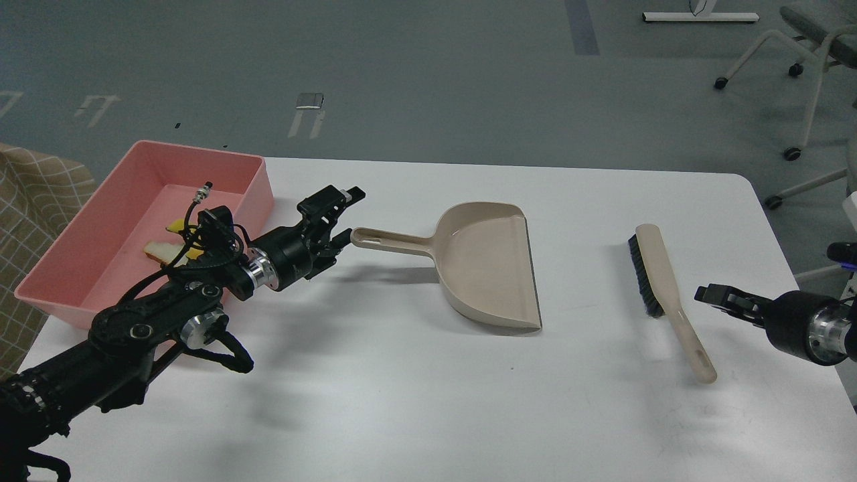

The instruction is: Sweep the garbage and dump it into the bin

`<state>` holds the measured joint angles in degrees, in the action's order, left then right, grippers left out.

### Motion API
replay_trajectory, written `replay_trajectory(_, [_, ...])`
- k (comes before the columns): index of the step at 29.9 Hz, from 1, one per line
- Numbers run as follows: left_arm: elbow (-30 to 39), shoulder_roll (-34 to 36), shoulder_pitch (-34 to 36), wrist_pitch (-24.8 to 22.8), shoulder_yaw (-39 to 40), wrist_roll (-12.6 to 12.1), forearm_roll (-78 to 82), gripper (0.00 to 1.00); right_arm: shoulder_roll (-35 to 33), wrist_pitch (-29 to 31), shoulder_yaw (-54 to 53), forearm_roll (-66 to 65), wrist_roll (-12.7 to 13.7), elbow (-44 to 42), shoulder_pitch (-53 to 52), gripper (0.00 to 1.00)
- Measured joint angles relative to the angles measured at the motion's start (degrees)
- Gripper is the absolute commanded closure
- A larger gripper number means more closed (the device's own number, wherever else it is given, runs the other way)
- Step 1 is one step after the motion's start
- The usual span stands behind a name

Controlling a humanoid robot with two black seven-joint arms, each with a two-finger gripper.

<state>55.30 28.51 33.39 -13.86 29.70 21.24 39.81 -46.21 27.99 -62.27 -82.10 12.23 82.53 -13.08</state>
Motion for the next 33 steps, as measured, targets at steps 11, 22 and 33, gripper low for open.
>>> replay_trajectory(11, [7.40, 13.04, 2.36, -0.17, 2.07, 0.12, -11.93, 0.03, 8.05, 0.00, -27.58, 10.84, 0.82, -0.16, -0.01, 0.00])
replay_trajectory(22, [16.49, 20.01, 2.15, -0.17, 14.98, 0.72, -17.66, 0.02, 28.00, -1.96, -40.21, 14.86, 0.11, -0.32, -6.45, 0.00])
replay_trajectory(33, [5.65, 15.66, 0.02, -1.42, 29.14, 1.05, -26.89, 0.02, 38.20, -10.01, -40.01, 20.20, -0.23, -5.91, -14.59, 0.00])
